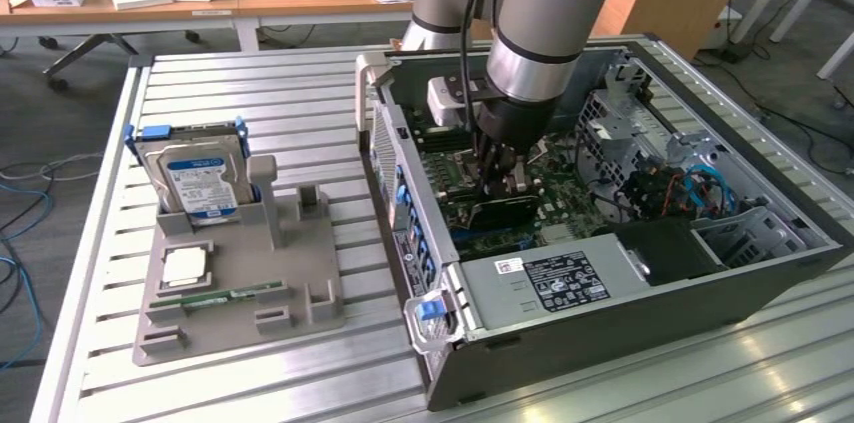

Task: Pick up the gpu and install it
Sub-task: 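Press down on the gpu until it lock into place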

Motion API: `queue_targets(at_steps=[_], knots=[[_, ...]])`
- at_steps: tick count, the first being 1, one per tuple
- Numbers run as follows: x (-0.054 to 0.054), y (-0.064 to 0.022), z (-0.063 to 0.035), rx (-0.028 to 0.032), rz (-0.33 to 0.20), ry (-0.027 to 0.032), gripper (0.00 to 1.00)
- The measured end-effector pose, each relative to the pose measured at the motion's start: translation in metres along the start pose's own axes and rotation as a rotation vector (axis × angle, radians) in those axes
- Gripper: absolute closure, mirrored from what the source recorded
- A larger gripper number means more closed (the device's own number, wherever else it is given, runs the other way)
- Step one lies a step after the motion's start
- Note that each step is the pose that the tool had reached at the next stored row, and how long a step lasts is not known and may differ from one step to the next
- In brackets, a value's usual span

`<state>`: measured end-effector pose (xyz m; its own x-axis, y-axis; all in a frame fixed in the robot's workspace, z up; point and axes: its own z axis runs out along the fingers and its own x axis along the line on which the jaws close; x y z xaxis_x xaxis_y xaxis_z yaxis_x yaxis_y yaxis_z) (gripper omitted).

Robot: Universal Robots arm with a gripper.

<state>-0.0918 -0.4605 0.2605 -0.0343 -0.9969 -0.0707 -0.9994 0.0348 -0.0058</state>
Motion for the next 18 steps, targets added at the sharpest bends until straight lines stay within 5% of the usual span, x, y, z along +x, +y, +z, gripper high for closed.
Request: queue_targets(at_steps=[10, 18], knots=[[0.0, -0.0003, -0.0024, 0.0015, 0.0, -0.0013, 0.89], [-0.001, -0.0002, -0.0198, 0.0003, 0.0, 0.0004, 0.89]])
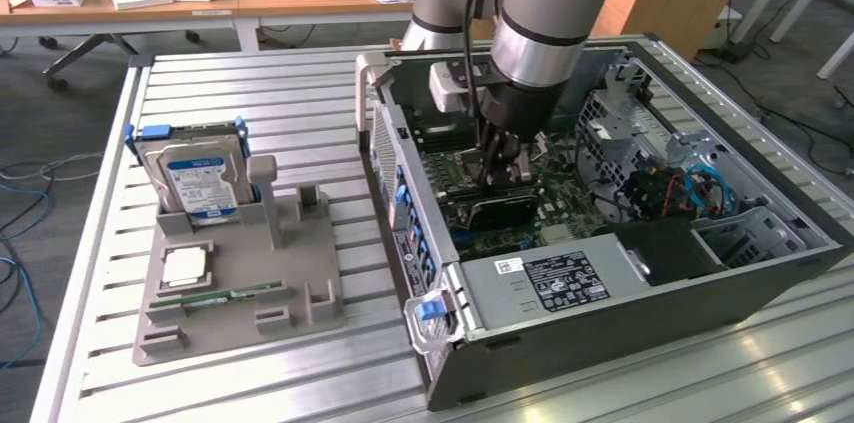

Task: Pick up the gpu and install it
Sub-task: 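Press down on the gpu until it lock into place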

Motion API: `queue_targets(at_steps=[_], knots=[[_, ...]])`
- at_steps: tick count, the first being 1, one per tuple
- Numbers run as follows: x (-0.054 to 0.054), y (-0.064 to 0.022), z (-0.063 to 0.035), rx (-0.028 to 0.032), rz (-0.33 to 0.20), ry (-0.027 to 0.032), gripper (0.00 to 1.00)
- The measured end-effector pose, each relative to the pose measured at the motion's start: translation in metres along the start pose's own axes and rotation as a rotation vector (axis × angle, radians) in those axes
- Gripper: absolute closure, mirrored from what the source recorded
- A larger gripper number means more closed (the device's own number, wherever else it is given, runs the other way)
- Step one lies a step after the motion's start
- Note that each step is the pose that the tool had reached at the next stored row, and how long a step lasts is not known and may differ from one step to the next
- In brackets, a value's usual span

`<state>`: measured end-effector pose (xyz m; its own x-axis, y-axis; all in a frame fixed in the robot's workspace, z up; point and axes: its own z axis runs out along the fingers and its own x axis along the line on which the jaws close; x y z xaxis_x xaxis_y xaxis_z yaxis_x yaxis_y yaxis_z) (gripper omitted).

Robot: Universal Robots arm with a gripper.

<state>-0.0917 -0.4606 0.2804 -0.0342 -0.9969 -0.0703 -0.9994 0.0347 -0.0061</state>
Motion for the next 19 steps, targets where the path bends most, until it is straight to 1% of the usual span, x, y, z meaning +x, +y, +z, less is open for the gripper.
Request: queue_targets(at_steps=[2, 19], knots=[[-0.0001, 0.0, -0.0016, 0.0, 0.0, -0.0001, 0.89], [-0.0002, -0.0035, -0.0016, 0.0, 0.0, 0.0001, 0.89]])
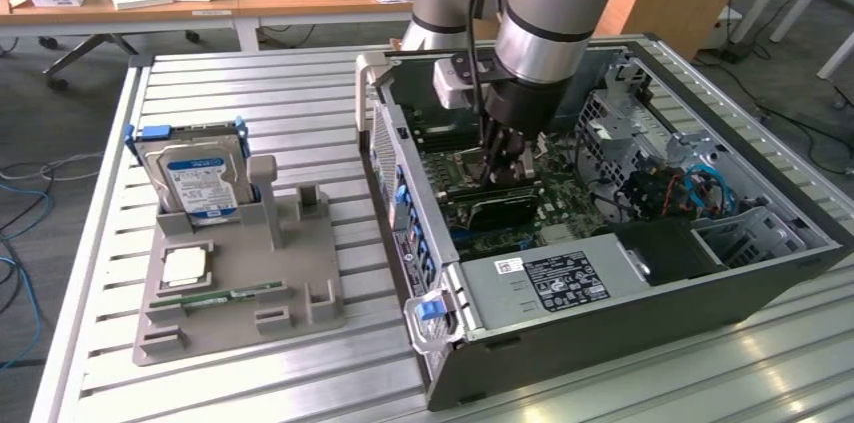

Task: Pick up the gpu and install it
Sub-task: 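Press down on the gpu until it lock into place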

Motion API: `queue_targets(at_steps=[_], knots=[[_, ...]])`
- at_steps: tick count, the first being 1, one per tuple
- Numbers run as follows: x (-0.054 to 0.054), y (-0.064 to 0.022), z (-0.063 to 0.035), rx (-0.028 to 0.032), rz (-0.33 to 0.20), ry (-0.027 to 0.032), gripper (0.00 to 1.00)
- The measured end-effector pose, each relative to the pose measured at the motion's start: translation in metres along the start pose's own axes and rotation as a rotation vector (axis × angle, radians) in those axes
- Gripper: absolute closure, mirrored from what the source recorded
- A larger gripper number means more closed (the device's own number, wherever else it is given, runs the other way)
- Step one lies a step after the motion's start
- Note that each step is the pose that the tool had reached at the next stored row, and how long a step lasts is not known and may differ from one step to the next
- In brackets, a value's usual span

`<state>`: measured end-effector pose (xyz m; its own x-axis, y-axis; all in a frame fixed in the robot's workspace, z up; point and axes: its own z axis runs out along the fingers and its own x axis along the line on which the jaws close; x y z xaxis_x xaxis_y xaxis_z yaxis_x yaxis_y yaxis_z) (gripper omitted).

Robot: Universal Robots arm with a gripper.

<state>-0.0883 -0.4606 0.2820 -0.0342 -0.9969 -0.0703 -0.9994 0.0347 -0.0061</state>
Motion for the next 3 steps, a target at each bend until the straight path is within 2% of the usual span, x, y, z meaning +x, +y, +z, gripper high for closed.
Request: queue_targets(at_steps=[3], knots=[[0.0, 0.0, 0.0, 0.0, 0.0, -0.0001, 0.89]])
